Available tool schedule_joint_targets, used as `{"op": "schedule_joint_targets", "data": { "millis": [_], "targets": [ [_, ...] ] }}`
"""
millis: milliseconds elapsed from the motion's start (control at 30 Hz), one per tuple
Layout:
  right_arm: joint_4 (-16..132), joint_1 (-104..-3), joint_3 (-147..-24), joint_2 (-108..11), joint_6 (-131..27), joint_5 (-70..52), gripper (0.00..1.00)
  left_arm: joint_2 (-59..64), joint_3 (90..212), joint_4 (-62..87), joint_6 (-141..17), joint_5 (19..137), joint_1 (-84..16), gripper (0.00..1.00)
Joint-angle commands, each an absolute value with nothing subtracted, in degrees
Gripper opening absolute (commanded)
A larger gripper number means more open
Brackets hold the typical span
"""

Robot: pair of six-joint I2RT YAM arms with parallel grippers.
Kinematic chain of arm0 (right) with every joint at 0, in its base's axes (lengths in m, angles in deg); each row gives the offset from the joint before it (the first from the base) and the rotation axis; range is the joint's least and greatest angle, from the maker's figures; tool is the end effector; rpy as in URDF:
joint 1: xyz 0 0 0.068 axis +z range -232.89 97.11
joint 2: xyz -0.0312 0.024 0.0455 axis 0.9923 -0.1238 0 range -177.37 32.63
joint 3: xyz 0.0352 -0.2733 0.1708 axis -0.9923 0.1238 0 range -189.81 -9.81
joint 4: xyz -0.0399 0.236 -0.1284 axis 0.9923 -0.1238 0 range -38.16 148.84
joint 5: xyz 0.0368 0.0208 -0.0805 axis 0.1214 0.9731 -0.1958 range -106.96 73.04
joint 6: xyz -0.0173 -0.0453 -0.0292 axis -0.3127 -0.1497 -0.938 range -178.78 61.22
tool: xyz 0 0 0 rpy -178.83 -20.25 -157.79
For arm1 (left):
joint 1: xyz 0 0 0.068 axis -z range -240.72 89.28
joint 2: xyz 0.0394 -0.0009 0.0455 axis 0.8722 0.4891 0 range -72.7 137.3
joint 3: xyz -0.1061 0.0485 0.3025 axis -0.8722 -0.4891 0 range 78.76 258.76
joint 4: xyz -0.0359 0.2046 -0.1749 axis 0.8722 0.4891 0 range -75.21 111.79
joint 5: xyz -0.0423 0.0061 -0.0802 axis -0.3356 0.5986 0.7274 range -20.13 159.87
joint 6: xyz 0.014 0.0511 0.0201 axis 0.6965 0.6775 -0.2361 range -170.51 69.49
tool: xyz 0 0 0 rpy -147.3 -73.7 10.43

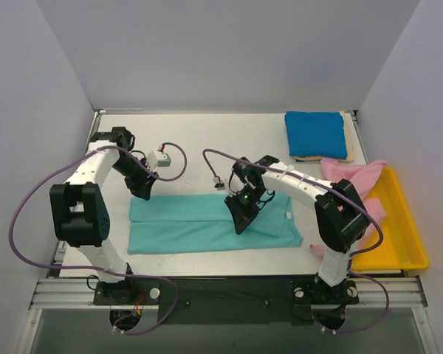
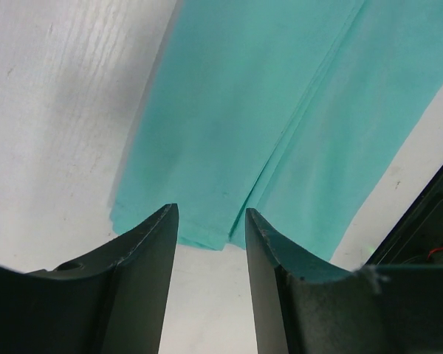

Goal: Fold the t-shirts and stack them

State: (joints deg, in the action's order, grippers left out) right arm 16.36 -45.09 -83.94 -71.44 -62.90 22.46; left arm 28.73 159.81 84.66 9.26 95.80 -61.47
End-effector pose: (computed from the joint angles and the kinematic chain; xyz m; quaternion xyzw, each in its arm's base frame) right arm 0.2849 0.2529 0.2454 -0.3809 0.8504 0.3607 0.0411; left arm 0.3432 -0.0129 0.2816 0.4796 0.8483 -0.1948 0.1112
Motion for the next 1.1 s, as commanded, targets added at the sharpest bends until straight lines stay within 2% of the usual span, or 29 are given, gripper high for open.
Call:
{"op": "schedule_joint_targets", "data": {
  "millis": [0,67,167,233,367,500,700,1067],
  "targets": [
    [11.12,-40.71,-80.92,-64.33,-63.97,23.92,0.0,23.81,158.83,85.37,12.06,98.25,-57.65,0.51],
    [12.96,-40.26,-79.95,-61.78,-61.69,21.28,0.0,22.75,158.04,85.19,12.07,99.57,-56.16,0.51],
    [17.6,-46.12,-83.44,-60.35,-56.61,15.41,0.0,21.7,158.12,84.49,10.84,101.24,-54.48,0.51],
    [21.2,-50.7,-85.48,-61.66,-54.23,10.15,0.0,20.82,158.47,83.88,9.44,102.65,-54.48,0.51],
    [27.11,-52.74,-85.83,-67.89,-55.08,1.25,0.0,17.13,155.93,78.71,4.18,102.05,-55.01,0.51],
    [27.64,-52.22,-86.19,-72.04,-55.7,1.76,0.0,13.35,150.05,73.43,-1.19,99.41,-55.09,0.52],
    [28.34,-47.91,-78.99,-68.8,-56.76,4.04,0.0,7.37,140.12,67.35,-6.91,97.12,-55.36,0.52],
    [29.05,-39.65,-70.55,-61.14,-49.64,4.13,0.0,4.73,138.26,68.05,-4.81,93.87,-55.88,0.52]
  ]
}}
